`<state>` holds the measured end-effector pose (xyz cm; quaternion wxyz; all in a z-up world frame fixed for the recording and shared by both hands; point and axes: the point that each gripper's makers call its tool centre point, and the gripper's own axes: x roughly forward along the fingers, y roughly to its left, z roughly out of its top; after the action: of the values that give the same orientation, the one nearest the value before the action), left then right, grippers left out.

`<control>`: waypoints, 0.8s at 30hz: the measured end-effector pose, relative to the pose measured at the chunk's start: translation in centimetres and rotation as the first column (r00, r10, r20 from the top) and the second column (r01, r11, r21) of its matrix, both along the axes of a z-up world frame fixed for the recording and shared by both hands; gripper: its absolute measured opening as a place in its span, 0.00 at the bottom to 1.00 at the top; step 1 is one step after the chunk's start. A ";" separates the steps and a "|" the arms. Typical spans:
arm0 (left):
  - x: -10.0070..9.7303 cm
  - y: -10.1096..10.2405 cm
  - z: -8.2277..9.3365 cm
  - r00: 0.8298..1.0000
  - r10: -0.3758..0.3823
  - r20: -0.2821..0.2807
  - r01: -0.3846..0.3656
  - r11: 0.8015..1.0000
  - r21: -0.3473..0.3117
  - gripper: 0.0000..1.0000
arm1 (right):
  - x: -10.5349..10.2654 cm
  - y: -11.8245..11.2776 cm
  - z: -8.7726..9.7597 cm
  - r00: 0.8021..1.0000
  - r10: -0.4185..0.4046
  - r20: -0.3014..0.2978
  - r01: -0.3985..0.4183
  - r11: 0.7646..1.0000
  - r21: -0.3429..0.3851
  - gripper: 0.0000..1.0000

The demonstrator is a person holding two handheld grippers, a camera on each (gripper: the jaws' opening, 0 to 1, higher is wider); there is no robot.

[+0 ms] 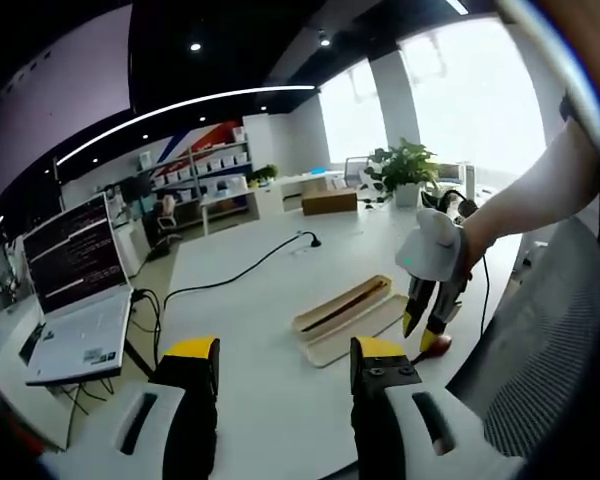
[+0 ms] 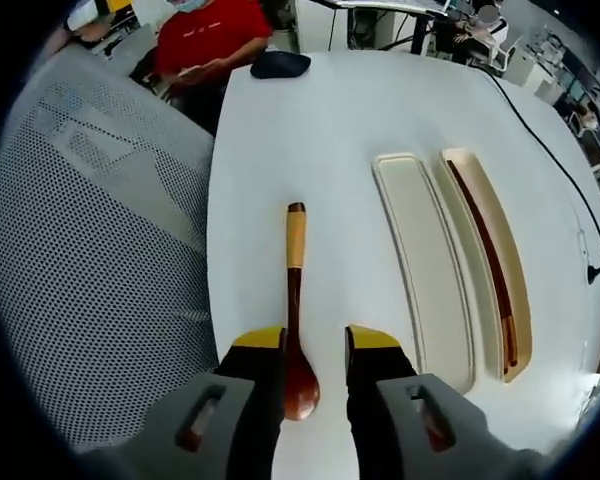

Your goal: Arrange the utensils inside the cutlery case until each visible utensil rests in its matching compartment.

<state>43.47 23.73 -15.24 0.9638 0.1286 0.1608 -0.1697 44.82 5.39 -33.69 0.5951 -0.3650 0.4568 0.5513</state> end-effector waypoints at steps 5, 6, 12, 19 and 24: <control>0.0 0.1 0.0 1.000 0.002 0.001 -0.002 1.000 -0.003 0.54 | -0.5 0.3 -0.5 1.000 0.012 -0.011 -0.012 1.000 -0.007 0.19; 0.0 0.1 0.0 1.000 0.003 0.000 -0.003 1.000 -0.005 0.54 | -0.6 0.3 -0.6 1.000 0.013 -0.014 -0.014 1.000 -0.011 0.19; 0.0 0.0 0.1 1.000 0.003 0.001 -0.003 1.000 -0.005 0.54 | -1.0 0.8 -1.2 0.999 0.022 -0.024 -0.022 1.000 -0.016 0.18; 0.0 0.0 0.1 1.000 0.006 0.003 -0.006 1.000 -0.009 0.54 | -1.3 1.0 -2.2 0.999 0.025 -0.037 -0.027 0.999 -0.039 0.17; 0.0 0.1 0.1 1.000 0.006 0.002 -0.006 1.000 -0.010 0.54 | -1.4 1.4 -2.4 0.999 0.014 -0.037 -0.015 1.000 -0.027 0.15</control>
<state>43.45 23.80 -15.14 0.9650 0.1236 0.1596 -0.1676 43.40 6.80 -36.05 0.5775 -0.3663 0.4725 0.5559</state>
